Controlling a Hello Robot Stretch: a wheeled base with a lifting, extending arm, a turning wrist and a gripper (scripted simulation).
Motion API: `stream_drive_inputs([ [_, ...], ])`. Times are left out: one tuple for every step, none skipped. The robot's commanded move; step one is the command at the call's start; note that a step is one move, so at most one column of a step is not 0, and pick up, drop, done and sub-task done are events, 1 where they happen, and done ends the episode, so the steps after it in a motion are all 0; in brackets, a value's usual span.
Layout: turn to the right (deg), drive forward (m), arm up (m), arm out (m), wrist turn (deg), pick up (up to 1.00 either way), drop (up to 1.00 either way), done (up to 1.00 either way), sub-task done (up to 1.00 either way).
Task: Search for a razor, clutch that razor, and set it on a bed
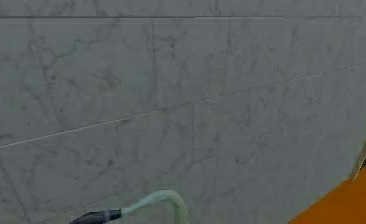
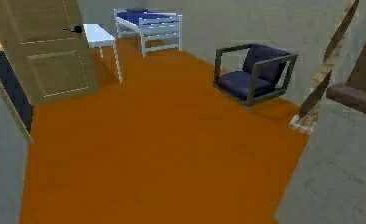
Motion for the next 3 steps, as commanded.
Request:
stream_drive_inputs([
  [45.0,0.0,0.0,0.0,0.0,0.0,0.0,0.0,0.0],
  [24.0,0.0,0.0,0.0,0.0,0.0,0.0,0.0,0.0],
  [3.0,0.0,0.0,0.0,0.0,0.0,0.0,0.0,0.0],
])
